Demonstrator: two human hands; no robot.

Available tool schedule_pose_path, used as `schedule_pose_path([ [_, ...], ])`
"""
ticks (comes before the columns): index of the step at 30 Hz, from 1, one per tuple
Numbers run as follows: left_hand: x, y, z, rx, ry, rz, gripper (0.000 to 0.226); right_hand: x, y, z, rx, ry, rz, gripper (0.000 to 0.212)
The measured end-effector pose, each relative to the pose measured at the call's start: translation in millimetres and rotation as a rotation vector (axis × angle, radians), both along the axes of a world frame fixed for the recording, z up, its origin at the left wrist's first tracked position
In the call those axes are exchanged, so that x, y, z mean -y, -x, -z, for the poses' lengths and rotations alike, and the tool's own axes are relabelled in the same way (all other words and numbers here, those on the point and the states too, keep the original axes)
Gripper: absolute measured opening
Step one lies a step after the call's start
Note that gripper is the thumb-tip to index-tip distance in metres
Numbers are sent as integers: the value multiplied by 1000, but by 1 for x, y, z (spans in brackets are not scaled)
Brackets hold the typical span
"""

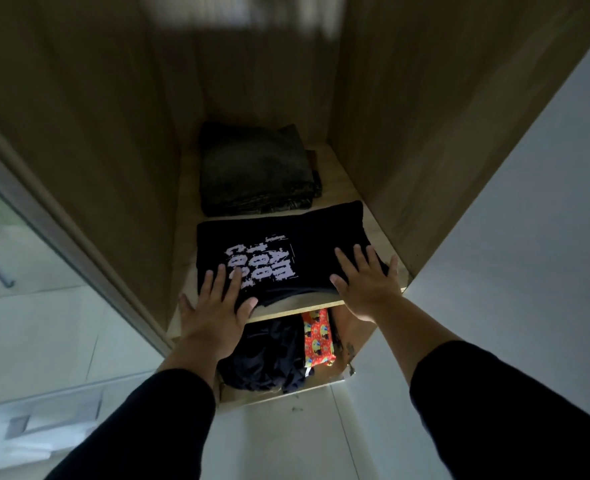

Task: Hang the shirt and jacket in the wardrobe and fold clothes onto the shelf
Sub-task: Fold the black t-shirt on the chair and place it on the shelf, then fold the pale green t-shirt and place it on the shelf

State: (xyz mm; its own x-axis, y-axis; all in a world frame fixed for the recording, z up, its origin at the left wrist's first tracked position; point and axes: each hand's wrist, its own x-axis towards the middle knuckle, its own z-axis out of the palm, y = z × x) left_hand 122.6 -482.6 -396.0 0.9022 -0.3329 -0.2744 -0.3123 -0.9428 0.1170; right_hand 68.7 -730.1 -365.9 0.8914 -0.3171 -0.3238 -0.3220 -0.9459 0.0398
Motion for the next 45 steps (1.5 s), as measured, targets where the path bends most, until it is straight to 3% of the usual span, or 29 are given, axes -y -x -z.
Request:
schedule_pose_path([
  [9, -56, 88, -111, -99, 41, -90, 58, -95, 60, -100, -46, -53, -134, 58],
  [20, -188, 270, -199, 46, 79, -460, 54, -243, 166, -184, 26, -146, -505, 56],
  [35, -420, 610, -212, 56, 44, -1192, 51, -557, 384, -187, -74, -224, -1239, 56],
  [45, -529, 784, -128, -94, 174, -1552, 58, -698, 515, -117, -261, -184, -1455, 57],
])
